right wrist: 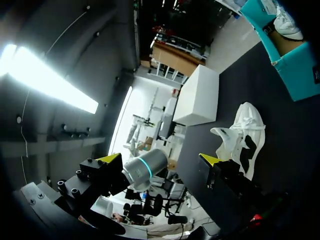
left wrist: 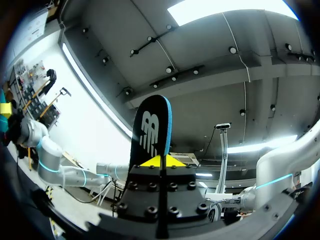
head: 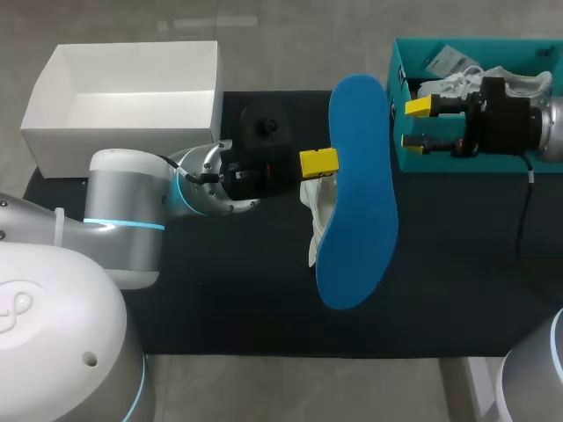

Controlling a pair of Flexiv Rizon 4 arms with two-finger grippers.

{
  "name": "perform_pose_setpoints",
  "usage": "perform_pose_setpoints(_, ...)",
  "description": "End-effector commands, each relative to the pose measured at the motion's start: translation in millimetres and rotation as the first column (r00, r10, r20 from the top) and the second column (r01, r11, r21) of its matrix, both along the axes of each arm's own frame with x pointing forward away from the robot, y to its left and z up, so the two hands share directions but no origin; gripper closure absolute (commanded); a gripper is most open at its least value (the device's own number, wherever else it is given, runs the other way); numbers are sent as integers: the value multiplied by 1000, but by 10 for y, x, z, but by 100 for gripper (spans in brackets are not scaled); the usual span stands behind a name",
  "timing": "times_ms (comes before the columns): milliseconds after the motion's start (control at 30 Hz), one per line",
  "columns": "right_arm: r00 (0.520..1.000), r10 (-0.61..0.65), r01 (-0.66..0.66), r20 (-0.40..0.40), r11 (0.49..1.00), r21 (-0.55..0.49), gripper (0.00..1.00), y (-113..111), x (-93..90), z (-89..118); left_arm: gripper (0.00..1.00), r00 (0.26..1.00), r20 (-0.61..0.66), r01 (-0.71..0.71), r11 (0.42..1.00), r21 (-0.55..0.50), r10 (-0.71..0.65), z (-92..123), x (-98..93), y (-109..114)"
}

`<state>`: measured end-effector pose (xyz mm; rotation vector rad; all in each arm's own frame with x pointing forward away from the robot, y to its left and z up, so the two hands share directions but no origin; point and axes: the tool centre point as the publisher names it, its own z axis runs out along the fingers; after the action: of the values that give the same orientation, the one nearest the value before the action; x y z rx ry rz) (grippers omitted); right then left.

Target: Take the shoe out of the shoebox, open the shoe tongue, remove and reinsert the insole, then place the shoe into the shoebox

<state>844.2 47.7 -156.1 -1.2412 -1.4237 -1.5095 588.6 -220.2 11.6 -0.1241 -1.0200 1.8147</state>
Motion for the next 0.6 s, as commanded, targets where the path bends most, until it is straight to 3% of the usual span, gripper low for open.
perform_pose_setpoints(33, 1000, 6, -6, 1, 1000, 11, 0, 27, 35, -37, 100, 1000, -1, 0, 1000, -2, 0, -10, -3, -4)
perform_pose_setpoints(300, 1000, 6, -6, 1, 1000, 11, 0, 27, 35, -37, 100, 1000, -1, 0, 1000, -2, 0, -10, -3, -4)
perform_pose_setpoints(400, 987, -10, 19, -162, 998, 53, 0, 6, 54, -26, 100, 1000, -1, 0, 1000, -2, 0, -10, -3, -4)
perform_pose_setpoints(467, 986, 4, 6, -164, 998, 66, 0, 16, 48, 60, 100, 1000, -1, 0, 1000, -2, 0, -10, -3, -4)
perform_pose_setpoints(600, 979, 41, -32, -202, 998, 45, 0, 17, 34, 189, 100, 960, 279, -25, 999, -24, 31, -22, 154, 35)
